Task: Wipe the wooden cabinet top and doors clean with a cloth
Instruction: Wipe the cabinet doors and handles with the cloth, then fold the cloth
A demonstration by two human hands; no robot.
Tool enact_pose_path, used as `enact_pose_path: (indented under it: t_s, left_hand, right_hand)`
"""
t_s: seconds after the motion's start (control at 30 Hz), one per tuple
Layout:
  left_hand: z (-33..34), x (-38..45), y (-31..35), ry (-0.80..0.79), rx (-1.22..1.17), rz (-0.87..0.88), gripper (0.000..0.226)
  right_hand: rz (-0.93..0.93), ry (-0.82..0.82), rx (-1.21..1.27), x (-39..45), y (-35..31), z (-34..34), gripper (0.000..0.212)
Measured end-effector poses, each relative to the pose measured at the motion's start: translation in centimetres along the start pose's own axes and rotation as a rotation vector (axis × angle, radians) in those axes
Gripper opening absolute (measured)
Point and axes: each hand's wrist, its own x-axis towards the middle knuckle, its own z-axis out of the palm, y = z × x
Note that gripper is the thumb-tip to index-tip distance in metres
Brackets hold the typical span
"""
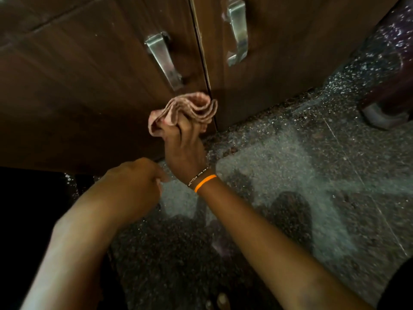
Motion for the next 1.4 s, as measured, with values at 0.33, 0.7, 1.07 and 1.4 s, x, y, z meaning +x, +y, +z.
enact_pose_path:
  t_s: [0.33,0.7,1.07,1.4]
  left_hand:
    - [3.8,0.1,1.3,0.282,0.004,0.156,0.042]
    - [3.0,-2.9,3.4,0.337,-0.301,0.053,0.054]
    - [-7.6,-19.4,9.3,-0.430,-1.734,-0.079,0.029]
    - [-21.7,-34.5,14.3,-0.276,-1.460,0.247,0.025]
  right_hand:
    - [-0.039,-0.510,-0.141,-3.1,7.8,-2.0,0.051]
    - [1.593,-0.724,0.869,3.0,2.0,-8.9,0.035]
    - [1.667,-0.265,1.416,17.1,-12.1,-30.4,0.075]
    - [1.238,-0.607,0.577,32.5,-22.0,-44.5,0.010]
